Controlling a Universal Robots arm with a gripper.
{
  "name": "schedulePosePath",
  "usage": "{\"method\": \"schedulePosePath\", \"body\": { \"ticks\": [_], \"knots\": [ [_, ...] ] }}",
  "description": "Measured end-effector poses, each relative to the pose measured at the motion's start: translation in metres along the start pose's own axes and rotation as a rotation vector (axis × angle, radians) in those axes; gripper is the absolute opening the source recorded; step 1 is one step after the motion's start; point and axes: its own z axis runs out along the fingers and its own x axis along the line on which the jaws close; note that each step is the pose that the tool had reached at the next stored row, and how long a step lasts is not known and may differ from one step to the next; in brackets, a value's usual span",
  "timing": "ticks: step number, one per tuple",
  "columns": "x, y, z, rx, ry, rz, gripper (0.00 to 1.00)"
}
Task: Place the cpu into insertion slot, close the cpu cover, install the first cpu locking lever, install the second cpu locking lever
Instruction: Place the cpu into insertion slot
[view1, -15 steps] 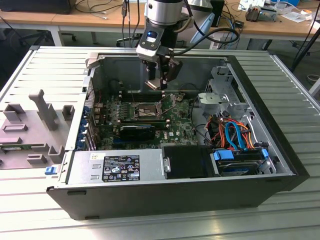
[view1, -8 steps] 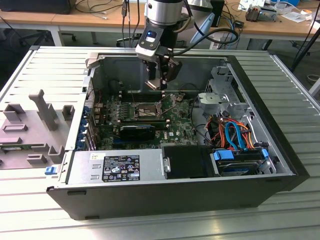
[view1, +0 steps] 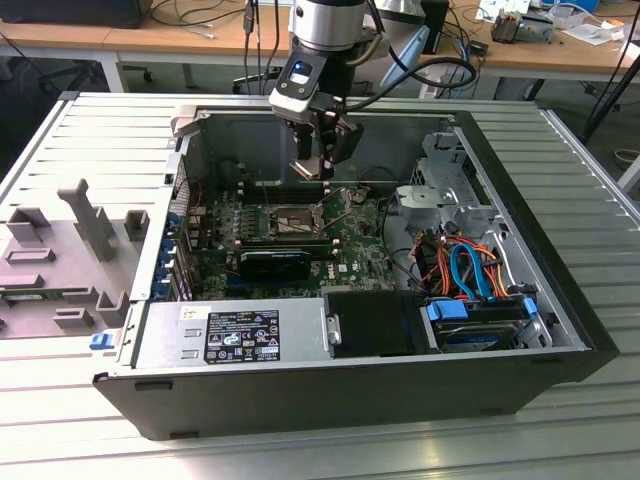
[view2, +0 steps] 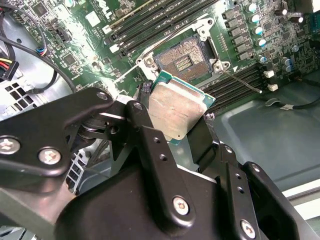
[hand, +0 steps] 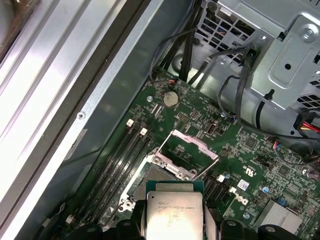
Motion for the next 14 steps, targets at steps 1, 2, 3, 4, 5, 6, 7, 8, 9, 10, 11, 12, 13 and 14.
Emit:
{"method": "schedulePosePath", "body": {
  "ticks": [1,2,3,4,5,6,7,8,9,10,11,12,13,14],
  "knots": [
    [0.0000,0.0000,0.0000,0.0001,0.0001,0.003,0.55],
    [0.0000,0.0000,0.0000,0.0001,0.0002,0.005,0.55],
    [0.0000,0.0000,0.0000,0.0001,0.0003,0.009,0.55],
    [0.0000,0.0000,0.0001,0.0001,0.0004,0.011,0.55],
    [0.0000,0.0000,0.0000,0.0002,0.0005,0.013,0.55],
    [0.0000,0.0000,0.0001,0.0002,0.0006,0.016,0.55],
    [0.0000,0.0000,0.0001,0.0003,0.0006,0.018,0.55],
    [0.0000,0.0000,0.0001,0.0003,0.0007,0.020,0.55],
    [0.0000,0.0000,0.0001,0.0003,0.0008,0.022,0.55],
    [0.0000,0.0000,0.0001,0.0003,0.0009,0.025,0.55],
    [0.0000,0.0000,0.0002,0.0004,0.0010,0.028,0.55],
    [0.0000,0.0000,0.0002,0.0005,0.0011,0.031,0.55],
    [0.0000,0.0000,0.0002,0.0005,0.0012,0.035,0.55],
    [0.0000,0.0000,0.0002,0.0006,0.0013,0.038,0.55]
  ]
}}
